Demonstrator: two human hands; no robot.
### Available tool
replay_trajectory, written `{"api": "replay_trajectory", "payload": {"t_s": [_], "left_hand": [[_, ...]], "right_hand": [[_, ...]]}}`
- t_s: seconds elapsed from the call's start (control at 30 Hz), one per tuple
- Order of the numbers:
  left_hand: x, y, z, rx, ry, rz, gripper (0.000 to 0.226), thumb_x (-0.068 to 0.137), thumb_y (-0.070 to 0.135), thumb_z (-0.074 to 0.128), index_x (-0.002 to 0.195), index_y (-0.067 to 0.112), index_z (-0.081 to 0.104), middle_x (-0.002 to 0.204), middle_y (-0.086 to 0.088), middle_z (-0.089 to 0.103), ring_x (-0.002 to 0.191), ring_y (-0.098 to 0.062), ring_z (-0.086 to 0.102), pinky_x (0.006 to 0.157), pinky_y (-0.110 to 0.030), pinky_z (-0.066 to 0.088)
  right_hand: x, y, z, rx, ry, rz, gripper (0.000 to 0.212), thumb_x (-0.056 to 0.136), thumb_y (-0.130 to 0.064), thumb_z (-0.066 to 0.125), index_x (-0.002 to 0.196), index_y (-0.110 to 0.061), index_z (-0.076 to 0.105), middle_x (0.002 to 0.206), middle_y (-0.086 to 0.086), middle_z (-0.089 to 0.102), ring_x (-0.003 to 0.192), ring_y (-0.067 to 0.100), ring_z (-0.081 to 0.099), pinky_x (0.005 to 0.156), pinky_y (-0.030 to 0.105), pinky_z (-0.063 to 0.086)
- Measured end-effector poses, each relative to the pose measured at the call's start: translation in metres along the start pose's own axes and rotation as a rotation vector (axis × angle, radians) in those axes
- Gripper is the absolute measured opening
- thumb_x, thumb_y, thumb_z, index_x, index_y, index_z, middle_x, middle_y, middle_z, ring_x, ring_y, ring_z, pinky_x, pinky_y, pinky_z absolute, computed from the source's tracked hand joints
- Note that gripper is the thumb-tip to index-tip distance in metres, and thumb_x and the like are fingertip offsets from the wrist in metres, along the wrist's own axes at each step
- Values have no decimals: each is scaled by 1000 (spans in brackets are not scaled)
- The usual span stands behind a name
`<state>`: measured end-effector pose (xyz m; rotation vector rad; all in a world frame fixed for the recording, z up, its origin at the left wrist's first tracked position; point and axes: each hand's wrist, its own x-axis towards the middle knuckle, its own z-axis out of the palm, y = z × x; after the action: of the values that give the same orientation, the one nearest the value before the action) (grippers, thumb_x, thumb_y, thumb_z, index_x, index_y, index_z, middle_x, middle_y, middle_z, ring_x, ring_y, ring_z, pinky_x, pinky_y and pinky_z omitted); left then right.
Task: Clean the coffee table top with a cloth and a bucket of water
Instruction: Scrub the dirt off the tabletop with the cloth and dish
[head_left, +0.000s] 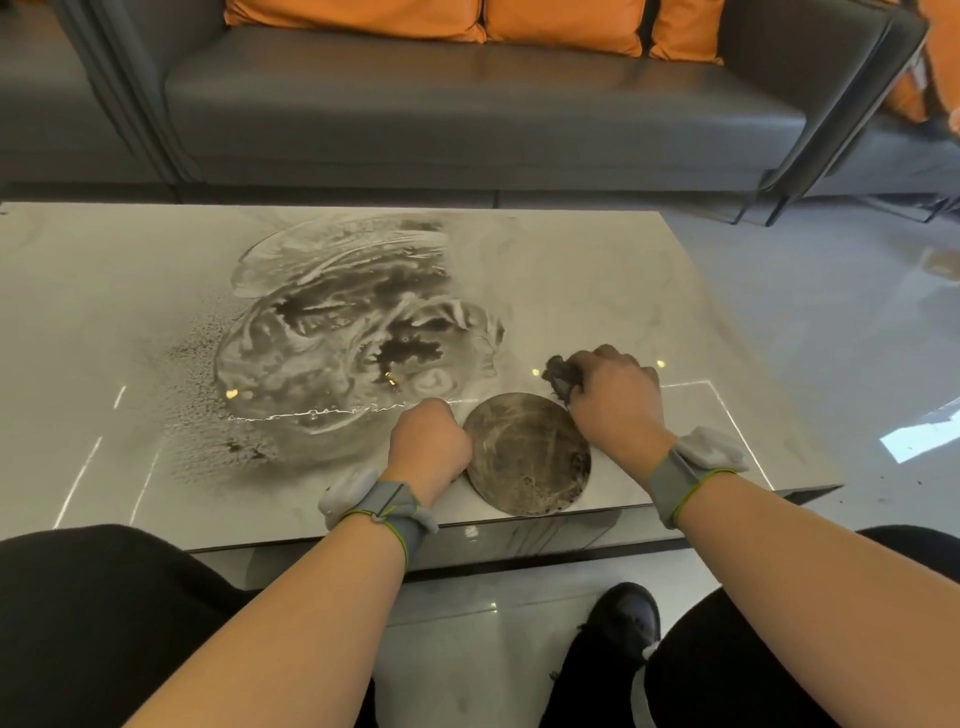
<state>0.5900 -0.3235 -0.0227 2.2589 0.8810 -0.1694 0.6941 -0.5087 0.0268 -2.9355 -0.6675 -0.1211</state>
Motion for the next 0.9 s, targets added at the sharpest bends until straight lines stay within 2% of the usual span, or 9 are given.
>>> {"api": "replay_trajectory", "payload": {"t_s": [0.13,0.23,0.33,0.5,0.67,0.9], "left_hand": [[17,-10,6,-78,-71,-60,31,61,31,56,79,11,71,73,-9,74,72,-32,73,67,-39,63],[16,-8,4,-109,-67,-61,30,60,25,54,82,11,69,74,-11,74,74,-34,73,67,-41,63],[4,-2,-3,-92,-42,-20,33,62,21,47,86,10,65,82,-14,73,79,-35,71,72,-41,62],[-5,1,-6,-60,-16,4,47,58,24,40,93,8,67,91,-17,73,89,-35,70,81,-40,60],[-6,-1,-5,-16,26,18,38,62,22,47,90,11,71,89,-15,74,90,-34,70,80,-38,59],[1,-7,1,-92,-4,1,29,64,28,51,81,12,70,77,-13,73,76,-35,72,71,-41,63]], "right_hand": [[3,-48,14,-22,11,-225,31,85,-22,54,112,-24,68,104,4,62,98,30,57,86,41,42],[-11,-67,34,16,-20,-272,27,84,-17,54,106,-17,69,101,7,61,93,32,56,77,38,44],[-31,-65,50,153,-5,-296,32,83,-17,50,107,-14,71,100,9,63,91,32,56,77,41,49],[-50,-65,47,186,-56,-305,35,81,-20,48,105,-18,73,105,7,66,94,33,57,81,41,48],[-68,-50,41,253,-134,-364,37,79,-18,48,108,-22,71,107,1,63,98,30,54,84,43,45],[-73,-22,23,234,-300,-622,40,82,-5,52,114,-27,63,113,-6,59,97,21,48,84,44,47]]}}
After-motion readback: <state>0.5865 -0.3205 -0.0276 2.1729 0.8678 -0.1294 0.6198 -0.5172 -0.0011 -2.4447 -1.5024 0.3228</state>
